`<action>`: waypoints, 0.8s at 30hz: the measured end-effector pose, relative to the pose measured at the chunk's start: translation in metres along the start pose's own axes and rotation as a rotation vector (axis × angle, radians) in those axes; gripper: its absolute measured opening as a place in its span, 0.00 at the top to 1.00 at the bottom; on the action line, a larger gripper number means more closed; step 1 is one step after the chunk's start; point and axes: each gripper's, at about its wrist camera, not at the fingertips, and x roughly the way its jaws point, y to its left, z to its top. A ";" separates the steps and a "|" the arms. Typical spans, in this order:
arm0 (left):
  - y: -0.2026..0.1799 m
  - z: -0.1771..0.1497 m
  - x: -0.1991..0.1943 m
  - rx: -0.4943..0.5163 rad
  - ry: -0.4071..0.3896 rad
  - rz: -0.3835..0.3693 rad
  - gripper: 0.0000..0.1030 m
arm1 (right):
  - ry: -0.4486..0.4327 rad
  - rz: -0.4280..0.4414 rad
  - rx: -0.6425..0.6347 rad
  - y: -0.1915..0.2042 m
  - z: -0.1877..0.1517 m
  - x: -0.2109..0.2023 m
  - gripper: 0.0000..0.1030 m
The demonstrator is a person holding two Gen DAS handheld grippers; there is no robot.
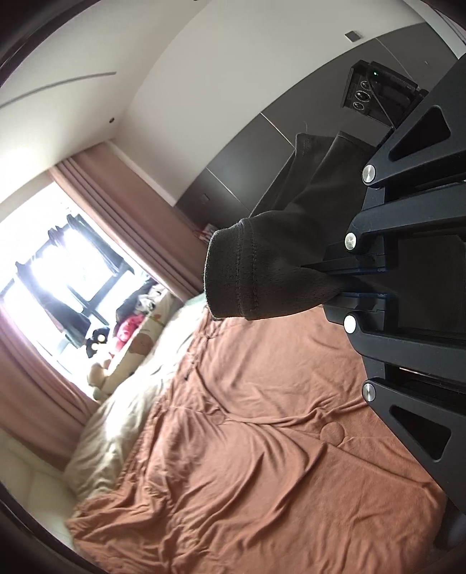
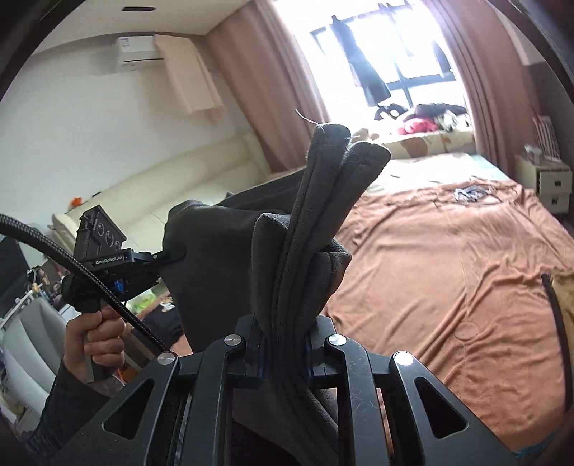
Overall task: Fold small clothes
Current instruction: 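Grasp the strip end with both grippers and lift it up off the bed, then carry the lifted grey strip with both grippers toward the bed corner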
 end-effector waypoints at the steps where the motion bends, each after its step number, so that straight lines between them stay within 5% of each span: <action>1: -0.008 0.004 -0.014 0.011 -0.014 0.003 0.94 | -0.011 0.009 -0.017 0.009 0.003 -0.009 0.88; 14: -0.027 0.035 -0.160 0.059 -0.195 0.040 0.94 | -0.061 0.172 -0.195 0.127 0.029 -0.048 0.88; 24: -0.004 0.050 -0.251 0.083 -0.305 0.123 0.94 | -0.041 0.258 -0.280 0.165 0.033 -0.013 0.88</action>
